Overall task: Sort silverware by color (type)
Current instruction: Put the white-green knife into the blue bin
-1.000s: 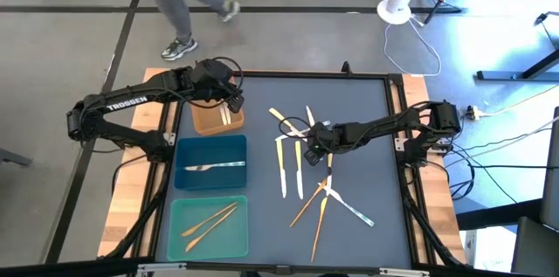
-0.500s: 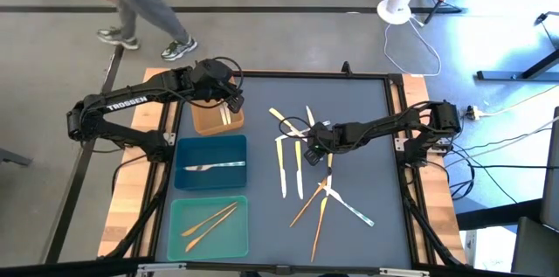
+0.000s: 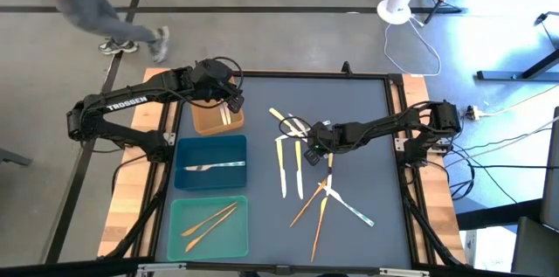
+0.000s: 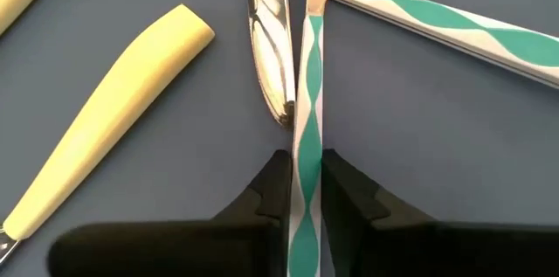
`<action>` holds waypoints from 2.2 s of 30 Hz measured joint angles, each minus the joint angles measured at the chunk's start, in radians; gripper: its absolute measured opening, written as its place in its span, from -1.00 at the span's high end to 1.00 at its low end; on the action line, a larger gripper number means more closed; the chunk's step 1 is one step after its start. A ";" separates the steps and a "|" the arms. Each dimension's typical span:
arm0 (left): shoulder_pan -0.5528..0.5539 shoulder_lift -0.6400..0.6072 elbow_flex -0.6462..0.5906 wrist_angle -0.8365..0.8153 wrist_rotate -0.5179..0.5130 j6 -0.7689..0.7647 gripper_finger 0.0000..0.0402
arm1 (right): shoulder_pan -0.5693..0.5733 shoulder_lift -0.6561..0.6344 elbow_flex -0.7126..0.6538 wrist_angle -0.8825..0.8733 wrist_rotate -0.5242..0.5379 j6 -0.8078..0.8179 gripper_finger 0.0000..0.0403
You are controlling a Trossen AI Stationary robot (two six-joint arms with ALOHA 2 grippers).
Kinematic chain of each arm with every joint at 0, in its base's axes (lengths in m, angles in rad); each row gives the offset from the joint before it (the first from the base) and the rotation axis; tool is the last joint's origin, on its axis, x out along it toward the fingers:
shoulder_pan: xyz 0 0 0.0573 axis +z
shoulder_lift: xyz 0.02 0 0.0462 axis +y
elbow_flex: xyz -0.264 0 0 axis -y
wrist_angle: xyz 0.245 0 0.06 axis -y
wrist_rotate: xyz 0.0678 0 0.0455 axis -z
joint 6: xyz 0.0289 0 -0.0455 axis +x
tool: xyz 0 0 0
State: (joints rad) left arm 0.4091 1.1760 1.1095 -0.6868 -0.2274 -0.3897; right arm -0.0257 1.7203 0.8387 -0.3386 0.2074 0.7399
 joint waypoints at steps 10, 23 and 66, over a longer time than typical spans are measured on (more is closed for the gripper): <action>0.000 0.000 0.000 0.000 0.000 0.000 0.32 | 0.000 -0.001 0.000 -0.001 0.002 -0.003 0.94; 0.000 0.000 0.000 0.000 0.009 0.000 0.32 | -0.002 -0.087 -0.005 -0.049 -0.015 -0.011 0.95; -0.547 0.000 0.000 0.055 -0.094 -0.001 0.32 | -0.001 -0.101 0.372 -0.083 -0.088 -0.434 0.93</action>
State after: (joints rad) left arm -0.1380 1.1759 1.1095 -0.6320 -0.3216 -0.3904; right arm -0.0263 1.6196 1.2107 -0.4215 0.1192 0.3062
